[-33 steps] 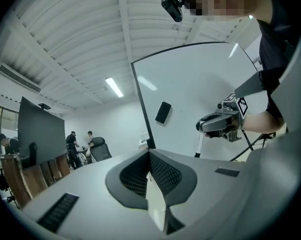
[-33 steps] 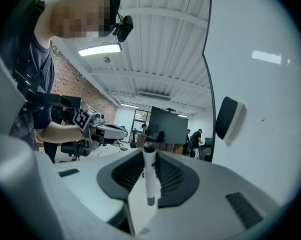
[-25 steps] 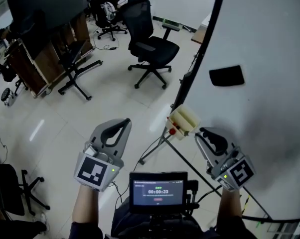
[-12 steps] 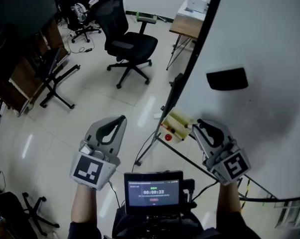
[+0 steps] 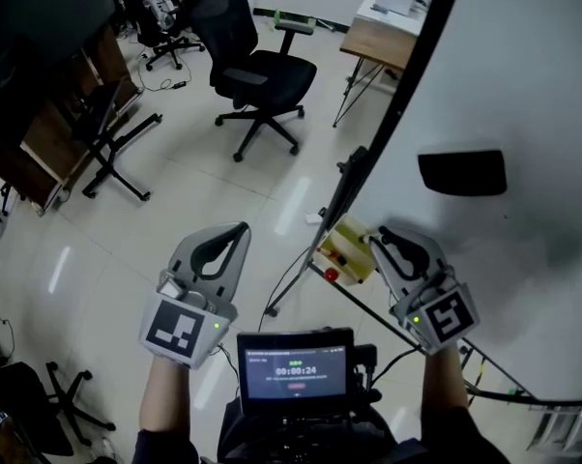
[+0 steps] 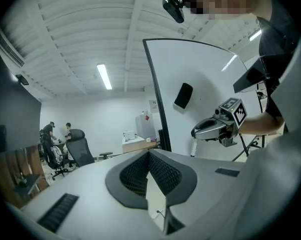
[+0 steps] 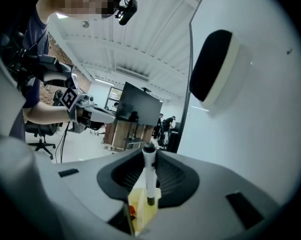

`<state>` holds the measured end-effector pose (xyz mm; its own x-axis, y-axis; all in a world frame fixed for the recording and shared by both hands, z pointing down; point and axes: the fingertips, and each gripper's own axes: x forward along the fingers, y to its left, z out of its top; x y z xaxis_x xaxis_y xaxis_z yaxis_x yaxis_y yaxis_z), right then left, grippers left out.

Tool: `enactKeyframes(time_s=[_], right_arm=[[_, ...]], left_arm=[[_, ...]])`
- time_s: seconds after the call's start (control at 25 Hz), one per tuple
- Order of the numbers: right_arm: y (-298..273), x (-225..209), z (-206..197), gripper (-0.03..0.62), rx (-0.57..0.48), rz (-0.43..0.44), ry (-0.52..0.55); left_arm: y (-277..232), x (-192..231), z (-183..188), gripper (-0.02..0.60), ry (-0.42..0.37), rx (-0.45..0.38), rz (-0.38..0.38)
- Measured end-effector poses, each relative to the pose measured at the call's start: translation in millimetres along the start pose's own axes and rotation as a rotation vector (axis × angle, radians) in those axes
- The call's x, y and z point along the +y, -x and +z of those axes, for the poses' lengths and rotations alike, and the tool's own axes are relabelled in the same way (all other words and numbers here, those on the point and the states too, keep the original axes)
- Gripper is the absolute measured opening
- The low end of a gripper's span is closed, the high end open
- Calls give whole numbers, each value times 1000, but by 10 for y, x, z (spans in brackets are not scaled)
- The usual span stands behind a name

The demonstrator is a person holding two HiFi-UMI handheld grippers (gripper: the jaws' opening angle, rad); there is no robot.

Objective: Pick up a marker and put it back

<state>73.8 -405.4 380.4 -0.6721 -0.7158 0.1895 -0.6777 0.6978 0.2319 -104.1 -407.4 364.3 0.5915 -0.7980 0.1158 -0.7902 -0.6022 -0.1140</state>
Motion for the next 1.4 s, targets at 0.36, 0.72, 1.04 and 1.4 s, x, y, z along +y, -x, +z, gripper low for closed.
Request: enactKeyframes(time_s=[0.36,0.72,1.04,1.4], right_arm=[[-23,-60,-485,94,62,-9,-68],[24,-30,-880,95,118,-57,-111],[-3,-33,-1174,95,180,-66,-135],[-24,-38,-1348,95,189,-70,-140]], left_arm=[[-159,35,-215,0,29,38,6],[-240,-91,-276,0,22,64,-33],[-281,-129,-379,0,24,86,-41],[-254,-128,-442,0,26,98,-30]])
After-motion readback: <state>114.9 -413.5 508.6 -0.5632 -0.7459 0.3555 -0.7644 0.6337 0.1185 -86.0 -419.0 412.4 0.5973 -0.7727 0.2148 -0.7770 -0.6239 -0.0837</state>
